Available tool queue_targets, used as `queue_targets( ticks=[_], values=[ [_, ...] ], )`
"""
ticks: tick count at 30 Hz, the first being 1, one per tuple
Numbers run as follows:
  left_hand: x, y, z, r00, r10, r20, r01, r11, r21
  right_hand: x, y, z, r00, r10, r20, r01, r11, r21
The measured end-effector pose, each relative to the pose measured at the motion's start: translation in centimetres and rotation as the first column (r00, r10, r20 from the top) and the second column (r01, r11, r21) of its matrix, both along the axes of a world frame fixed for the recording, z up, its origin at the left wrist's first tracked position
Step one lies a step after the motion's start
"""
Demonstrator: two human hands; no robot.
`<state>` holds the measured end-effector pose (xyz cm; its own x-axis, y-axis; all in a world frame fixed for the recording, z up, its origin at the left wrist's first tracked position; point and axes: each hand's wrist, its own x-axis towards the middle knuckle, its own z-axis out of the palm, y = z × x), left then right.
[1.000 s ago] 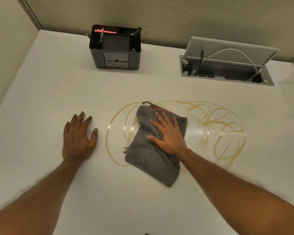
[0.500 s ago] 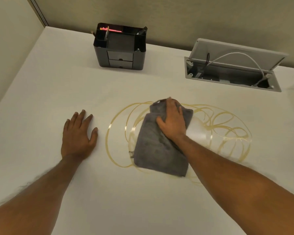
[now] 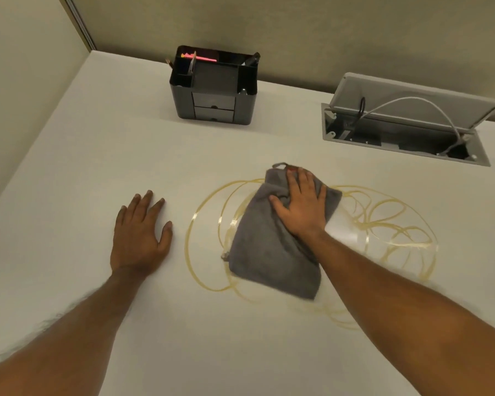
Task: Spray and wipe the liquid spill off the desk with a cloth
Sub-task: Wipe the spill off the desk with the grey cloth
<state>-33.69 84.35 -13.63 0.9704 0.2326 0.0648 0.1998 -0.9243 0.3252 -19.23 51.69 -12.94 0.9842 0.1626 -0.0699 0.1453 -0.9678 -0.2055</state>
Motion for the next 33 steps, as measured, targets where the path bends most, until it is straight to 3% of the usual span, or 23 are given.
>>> queue_targets(
  ticks=[4,8,11,14,18,23,27,33],
  values=[
    [0.0,0.1,-0.1,1.000,-0.003,-0.001,0.003,1.000,0.001,1.0,4.8,0.5,0.990,0.140,-0.008,-0.139,0.990,0.024],
    [0.0,0.0,0.0,1.000,-0.001,-0.003,0.001,1.000,0.002,-3.4,3.5,0.5,0.930,0.355,0.093,-0.366,0.890,0.272],
    [0.0,0.0,0.1,1.000,0.001,-0.003,-0.001,1.000,0.000,-4.9,-0.8,0.1,0.962,0.239,0.132,-0.270,0.903,0.335],
    [0.1,-0.1,0.2,1.000,0.003,0.003,-0.003,1.000,0.000,-2.9,-2.1,0.3,0.995,0.061,0.075,-0.081,0.945,0.316],
    [0.0,-0.2,0.2,1.000,0.008,0.002,-0.008,1.000,-0.002,1.1,1.7,0.7,0.999,0.035,0.030,-0.042,0.953,0.299],
    [0.0,-0.1,0.3,1.000,0.007,-0.005,-0.007,1.000,-0.006,0.7,8.2,0.4,0.954,0.295,0.047,-0.298,0.928,0.222],
    [-0.2,-0.2,0.3,1.000,-0.002,-0.019,0.002,1.000,-0.002,-4.2,4.9,-0.4,0.876,0.475,0.087,-0.483,0.856,0.184],
    [0.0,-0.1,0.1,1.000,-0.009,-0.001,0.009,1.000,0.000,-2.3,-1.2,-0.6,0.981,0.195,0.023,-0.195,0.981,0.007]
  ],
)
